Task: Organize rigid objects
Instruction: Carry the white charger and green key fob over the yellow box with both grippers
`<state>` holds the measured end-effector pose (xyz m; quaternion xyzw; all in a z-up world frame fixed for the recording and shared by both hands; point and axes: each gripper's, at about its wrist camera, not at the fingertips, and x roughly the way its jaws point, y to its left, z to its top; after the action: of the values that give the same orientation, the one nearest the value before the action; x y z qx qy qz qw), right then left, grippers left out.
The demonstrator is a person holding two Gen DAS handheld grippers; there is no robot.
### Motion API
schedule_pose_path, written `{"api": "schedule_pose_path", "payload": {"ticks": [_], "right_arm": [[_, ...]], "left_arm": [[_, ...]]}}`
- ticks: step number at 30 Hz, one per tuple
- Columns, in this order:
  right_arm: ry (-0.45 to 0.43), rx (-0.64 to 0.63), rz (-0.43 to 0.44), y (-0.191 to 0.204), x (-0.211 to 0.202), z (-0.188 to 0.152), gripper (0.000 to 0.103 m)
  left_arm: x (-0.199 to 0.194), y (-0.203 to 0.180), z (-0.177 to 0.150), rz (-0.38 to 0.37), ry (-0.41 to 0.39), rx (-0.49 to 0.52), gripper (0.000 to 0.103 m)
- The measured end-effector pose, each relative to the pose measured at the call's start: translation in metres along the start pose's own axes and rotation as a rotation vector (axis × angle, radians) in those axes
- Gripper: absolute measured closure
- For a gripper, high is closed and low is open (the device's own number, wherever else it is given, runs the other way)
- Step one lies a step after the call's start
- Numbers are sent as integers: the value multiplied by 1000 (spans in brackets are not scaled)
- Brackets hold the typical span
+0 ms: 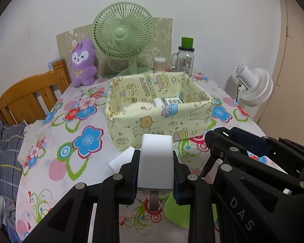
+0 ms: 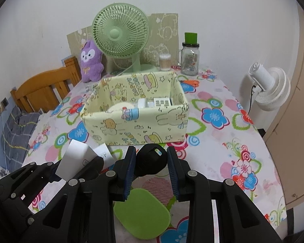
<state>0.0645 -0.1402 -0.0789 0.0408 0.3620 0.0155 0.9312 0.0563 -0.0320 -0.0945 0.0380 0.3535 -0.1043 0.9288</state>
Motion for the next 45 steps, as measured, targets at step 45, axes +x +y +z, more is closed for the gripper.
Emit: {"api": "schedule_pose_path", "payload": {"ticks": [45], "right_arm": [[-41, 5, -7, -7, 25, 65, 69]], "left_arm": [[26, 6, 63, 1, -43, -11, 77]]}}
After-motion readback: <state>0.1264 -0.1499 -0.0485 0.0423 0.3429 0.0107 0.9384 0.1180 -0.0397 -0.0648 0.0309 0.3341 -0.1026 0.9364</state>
